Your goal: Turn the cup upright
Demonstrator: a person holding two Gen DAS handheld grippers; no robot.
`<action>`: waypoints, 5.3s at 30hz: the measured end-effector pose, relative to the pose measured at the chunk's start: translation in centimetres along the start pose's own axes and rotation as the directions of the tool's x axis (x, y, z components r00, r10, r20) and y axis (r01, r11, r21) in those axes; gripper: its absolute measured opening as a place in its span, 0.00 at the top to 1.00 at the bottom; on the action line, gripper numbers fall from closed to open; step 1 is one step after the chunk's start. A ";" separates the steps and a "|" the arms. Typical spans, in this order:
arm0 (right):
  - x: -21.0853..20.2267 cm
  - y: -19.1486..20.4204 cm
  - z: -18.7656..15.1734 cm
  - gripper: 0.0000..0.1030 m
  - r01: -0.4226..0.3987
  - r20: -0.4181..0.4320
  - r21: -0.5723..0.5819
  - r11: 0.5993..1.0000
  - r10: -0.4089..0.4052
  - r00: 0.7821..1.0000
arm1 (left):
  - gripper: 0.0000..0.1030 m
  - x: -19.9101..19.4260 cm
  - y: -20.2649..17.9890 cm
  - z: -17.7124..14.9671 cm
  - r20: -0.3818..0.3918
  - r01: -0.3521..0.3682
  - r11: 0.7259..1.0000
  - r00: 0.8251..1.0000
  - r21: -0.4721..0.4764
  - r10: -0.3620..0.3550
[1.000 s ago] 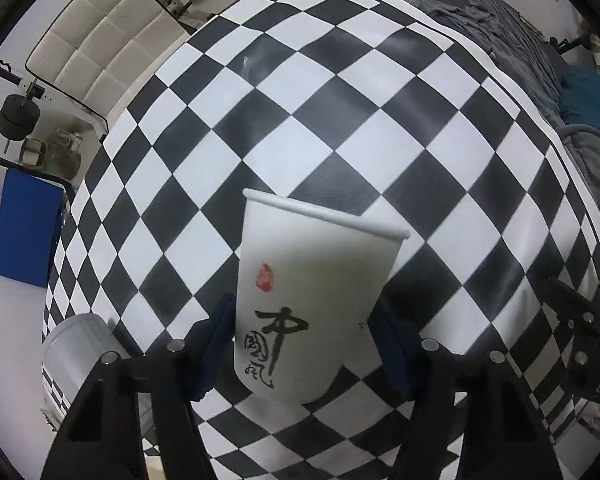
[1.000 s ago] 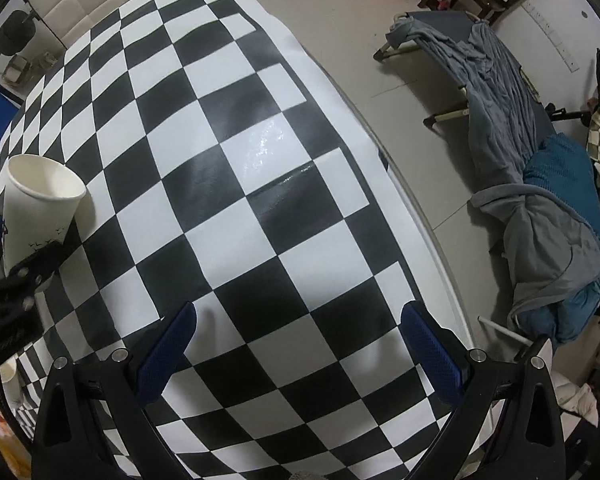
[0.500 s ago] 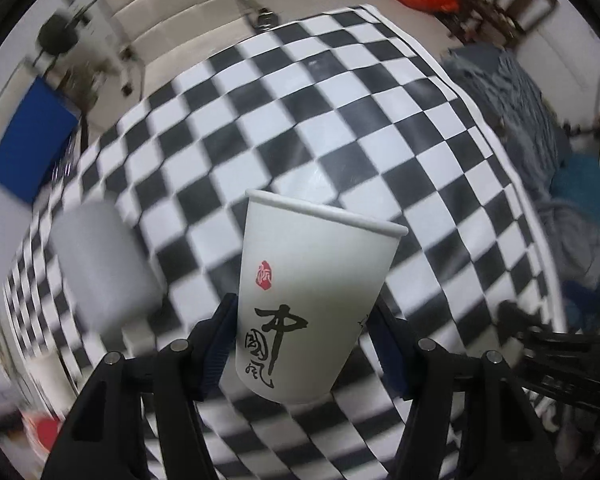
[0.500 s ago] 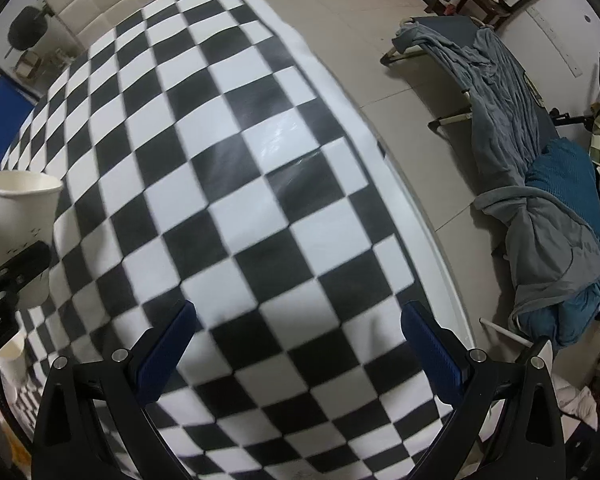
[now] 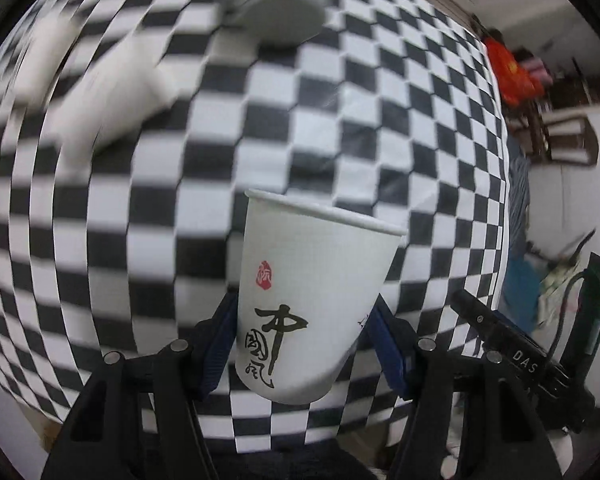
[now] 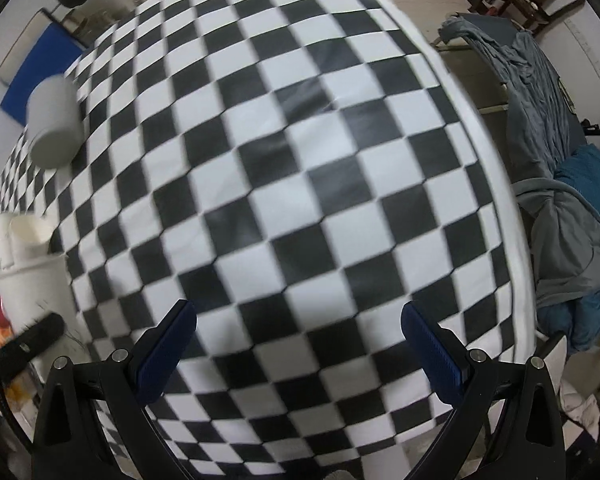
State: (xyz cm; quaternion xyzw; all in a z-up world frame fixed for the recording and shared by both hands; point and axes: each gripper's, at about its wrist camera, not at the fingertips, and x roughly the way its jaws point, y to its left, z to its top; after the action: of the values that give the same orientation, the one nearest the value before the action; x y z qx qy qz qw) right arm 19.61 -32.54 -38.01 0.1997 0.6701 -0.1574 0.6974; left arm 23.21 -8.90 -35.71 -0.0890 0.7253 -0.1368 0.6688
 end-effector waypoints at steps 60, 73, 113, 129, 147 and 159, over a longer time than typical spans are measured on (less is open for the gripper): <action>3.1 14.5 -8.7 0.06 -0.215 -0.182 -0.273 0.938 0.169 0.969 | 0.01 -0.2 11.4 -7.8 0.280 -0.421 0.905 0.877 0.054 0.391; 5.7 15.1 -7.9 0.37 -0.293 -0.203 -0.224 0.929 0.250 0.947 | 0.01 0.3 11.4 -6.7 0.244 -0.425 0.904 0.882 0.038 0.404; 0.6 13.1 -13.7 0.13 0.067 0.447 -0.285 0.956 0.071 0.892 | 0.01 -3.9 10.9 -7.2 0.432 -0.391 0.920 0.828 -0.013 0.358; -16.3 7.5 -19.0 0.13 0.089 0.459 -0.262 0.961 0.044 0.887 | 0.01 -15.5 3.6 -15.0 0.562 -0.343 0.939 0.783 0.033 0.266; -31.6 5.3 -26.4 0.13 0.086 0.556 -0.330 0.940 0.120 0.823 | 0.01 -25.8 -0.1 -22.8 0.649 -0.332 0.943 0.709 -0.038 0.276; -35.1 5.0 -27.9 0.12 0.063 0.569 -0.362 0.930 0.167 0.805 | 0.01 -27.3 -0.7 -24.6 0.665 -0.331 0.941 0.688 -0.069 0.291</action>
State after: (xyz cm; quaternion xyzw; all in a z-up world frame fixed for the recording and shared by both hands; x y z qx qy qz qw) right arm -4.12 -16.26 -3.32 0.0269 0.4312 -0.0655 0.8995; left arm 1.20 0.96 -7.99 0.0114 0.4386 -0.0013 0.8986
